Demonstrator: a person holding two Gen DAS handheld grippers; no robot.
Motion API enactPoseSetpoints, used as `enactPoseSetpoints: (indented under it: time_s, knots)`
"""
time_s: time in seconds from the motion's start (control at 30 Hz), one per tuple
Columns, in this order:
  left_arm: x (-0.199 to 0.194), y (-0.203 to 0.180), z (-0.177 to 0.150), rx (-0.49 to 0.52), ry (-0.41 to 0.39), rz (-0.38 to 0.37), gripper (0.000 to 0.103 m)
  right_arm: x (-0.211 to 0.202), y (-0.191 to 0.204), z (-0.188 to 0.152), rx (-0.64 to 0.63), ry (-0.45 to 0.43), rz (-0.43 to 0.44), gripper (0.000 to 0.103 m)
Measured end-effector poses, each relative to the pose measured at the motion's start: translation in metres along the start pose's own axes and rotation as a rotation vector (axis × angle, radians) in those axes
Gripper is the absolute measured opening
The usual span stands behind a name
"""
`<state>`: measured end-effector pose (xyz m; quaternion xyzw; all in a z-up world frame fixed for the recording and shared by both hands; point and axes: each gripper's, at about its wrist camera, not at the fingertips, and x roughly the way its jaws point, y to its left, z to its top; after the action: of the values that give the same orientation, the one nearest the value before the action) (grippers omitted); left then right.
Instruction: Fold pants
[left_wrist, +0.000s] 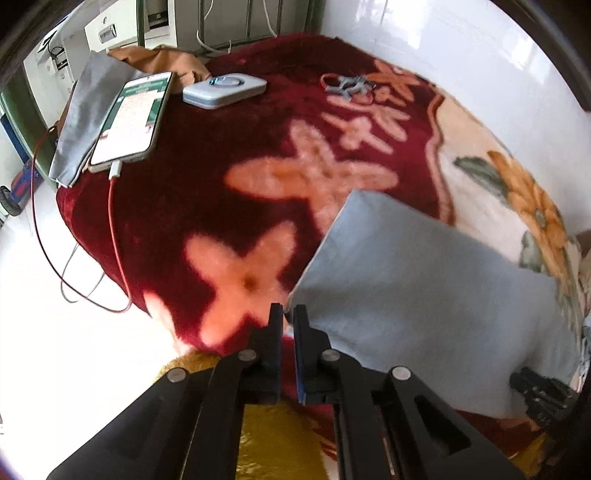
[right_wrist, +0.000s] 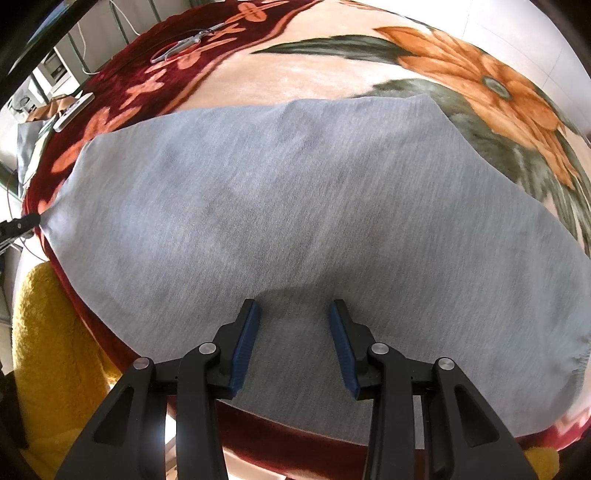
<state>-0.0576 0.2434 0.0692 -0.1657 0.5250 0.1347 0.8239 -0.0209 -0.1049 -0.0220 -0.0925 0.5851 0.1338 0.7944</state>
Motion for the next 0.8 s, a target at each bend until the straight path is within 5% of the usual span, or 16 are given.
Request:
enactPoseSetpoints:
  time_s: [0.2,0.43,0.8]
  knots:
    - [-0.017,-0.031,0.008,0.080,-0.046,-0.117,0.035,-0.012,-0.010,0.001,0.015,-0.012,0.020,0.040]
    - [0.012,-0.074,0.013,0.181,0.012,-0.167,0.036,-0.018,-0.057,0.027,0.117,-0.055,0.003,0.040]
    - [0.048,-0.073,0.011,0.189,0.066,-0.119,0.036,0.014,-0.078,0.071,0.140,-0.061,-0.058,0.044]
